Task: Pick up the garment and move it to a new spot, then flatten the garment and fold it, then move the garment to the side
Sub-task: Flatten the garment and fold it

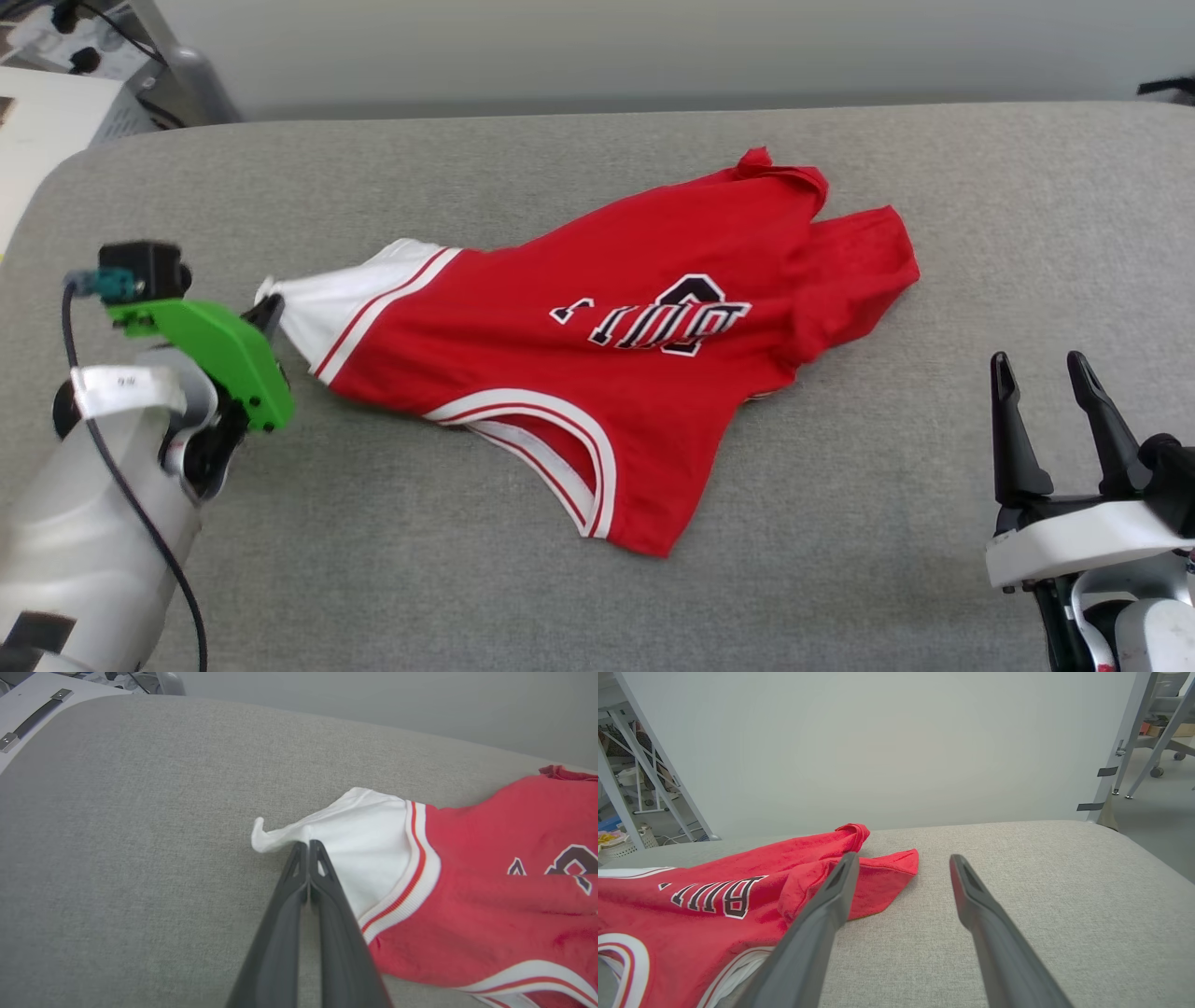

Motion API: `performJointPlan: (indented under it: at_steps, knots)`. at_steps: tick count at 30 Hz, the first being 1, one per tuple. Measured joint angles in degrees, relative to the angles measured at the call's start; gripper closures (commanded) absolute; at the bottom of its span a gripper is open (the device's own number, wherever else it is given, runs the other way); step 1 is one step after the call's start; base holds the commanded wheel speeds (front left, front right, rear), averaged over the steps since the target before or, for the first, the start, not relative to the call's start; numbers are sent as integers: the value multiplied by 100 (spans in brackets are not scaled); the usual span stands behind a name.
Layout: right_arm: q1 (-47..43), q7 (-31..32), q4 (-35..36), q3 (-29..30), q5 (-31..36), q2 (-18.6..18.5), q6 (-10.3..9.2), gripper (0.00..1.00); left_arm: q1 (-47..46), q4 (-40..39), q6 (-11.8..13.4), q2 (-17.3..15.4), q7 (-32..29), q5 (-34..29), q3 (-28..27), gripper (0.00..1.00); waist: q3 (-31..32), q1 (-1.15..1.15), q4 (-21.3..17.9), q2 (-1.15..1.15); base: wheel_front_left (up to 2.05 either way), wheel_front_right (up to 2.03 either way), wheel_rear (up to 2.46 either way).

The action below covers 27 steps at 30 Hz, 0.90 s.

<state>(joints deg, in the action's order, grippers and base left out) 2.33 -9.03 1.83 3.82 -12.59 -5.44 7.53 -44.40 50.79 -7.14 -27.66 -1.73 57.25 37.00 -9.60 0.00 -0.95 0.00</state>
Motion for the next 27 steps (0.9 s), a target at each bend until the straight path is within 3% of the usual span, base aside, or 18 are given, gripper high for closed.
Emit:
performJointPlan:
  at_steps: [6, 14, 15, 16, 23, 27]
  knots:
    - [-119, 78, -7, 37, 13, 26, -1, 0, 921, -166, 112, -240, 319, 242, -177, 100, 192, 0, 378, 0, 0, 0, 0]
    - [-198, 198, -29, 81, 33, 56, 0, 0, 1711, -702, 410, -151, 490, 274, -37, 100, 405, 0, 753, 0, 0, 0, 0]
    - [-214, 224, -30, 79, 33, 62, 0, 0, 1777, -769, 444, -112, 532, 266, -3, 75, 427, 0, 783, 0, 0, 0, 0]
    - [-222, 237, -31, 77, 33, 65, 0, 0, 1819, -823, 470, -89, 561, 221, 36, 0, 442, 0, 804, 0, 0, 0, 0]
    - [-272, 352, -37, 96, 33, 55, -1, 0, 1869, -1218, 800, -68, 1402, -316, 153, 0, 549, 0, 921, 0, 0, 0, 0]
    - [-362, 432, -24, 98, 32, 41, -1, 0, 1877, -1828, 972, -98, 1633, -895, 29, 0, 640, 0, 984, 0, 0, 0, 0]
